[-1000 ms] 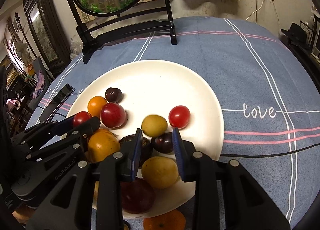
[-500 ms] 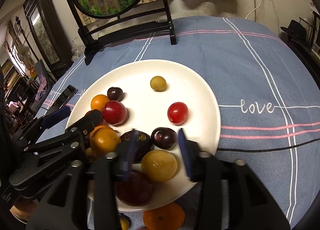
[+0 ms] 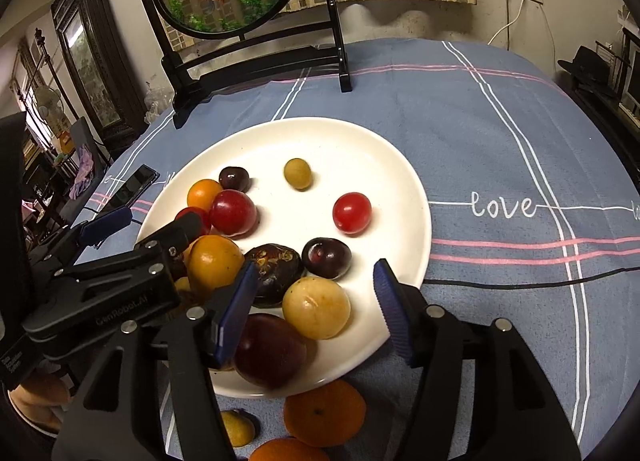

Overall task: Organize fruits
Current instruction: 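Withdraw both open tools from the plate toward the remaining fruits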

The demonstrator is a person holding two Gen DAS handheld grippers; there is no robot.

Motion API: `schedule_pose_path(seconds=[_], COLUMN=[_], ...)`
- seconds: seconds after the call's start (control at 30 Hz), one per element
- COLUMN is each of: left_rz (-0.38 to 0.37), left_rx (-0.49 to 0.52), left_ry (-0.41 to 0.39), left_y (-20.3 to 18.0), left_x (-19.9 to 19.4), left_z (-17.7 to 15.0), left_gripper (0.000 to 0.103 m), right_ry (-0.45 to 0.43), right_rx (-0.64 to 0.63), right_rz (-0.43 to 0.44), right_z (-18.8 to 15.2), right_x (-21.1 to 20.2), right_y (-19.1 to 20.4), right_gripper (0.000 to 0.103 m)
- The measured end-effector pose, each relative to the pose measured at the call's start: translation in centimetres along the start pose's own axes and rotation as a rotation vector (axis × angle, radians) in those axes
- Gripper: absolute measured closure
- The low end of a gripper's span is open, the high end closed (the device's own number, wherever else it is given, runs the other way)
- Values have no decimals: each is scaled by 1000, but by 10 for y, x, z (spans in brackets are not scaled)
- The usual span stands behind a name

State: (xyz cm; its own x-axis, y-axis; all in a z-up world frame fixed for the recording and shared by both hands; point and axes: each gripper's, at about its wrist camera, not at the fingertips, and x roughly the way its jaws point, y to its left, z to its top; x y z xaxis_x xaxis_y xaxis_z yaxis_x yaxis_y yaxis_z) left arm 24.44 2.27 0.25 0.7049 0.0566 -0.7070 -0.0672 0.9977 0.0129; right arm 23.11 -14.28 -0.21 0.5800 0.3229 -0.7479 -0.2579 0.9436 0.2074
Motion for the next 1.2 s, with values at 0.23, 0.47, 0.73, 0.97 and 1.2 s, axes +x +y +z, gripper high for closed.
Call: schedule_pose_path(seconds=[0.23,0.47,0.73,0.97,1.2], left_rz=[14,18,-39,-103,-153], left_rx=[-22,22,52,103,125], left_ry=[-11,-19,-3,23,82], left_y=[7,2,-4,-21,-39], left_x=[-6,-21,-55,-76,-82], left_z=[-2,-21,-60,-91,-114], left_gripper=[8,8,6,6,6], right_ry=[-5,-21,-25,-30,-20], right_rx=[12,12,3,46,34], right_rz=[-5,-2,6,-15,-6], right_z=[-9,-14,-20,-38,-52], right_x=[-8,-20,-25,-30,-36], right_y=[-10,-15,-16,-30,-33], right_gripper=[40,40,40,40,40])
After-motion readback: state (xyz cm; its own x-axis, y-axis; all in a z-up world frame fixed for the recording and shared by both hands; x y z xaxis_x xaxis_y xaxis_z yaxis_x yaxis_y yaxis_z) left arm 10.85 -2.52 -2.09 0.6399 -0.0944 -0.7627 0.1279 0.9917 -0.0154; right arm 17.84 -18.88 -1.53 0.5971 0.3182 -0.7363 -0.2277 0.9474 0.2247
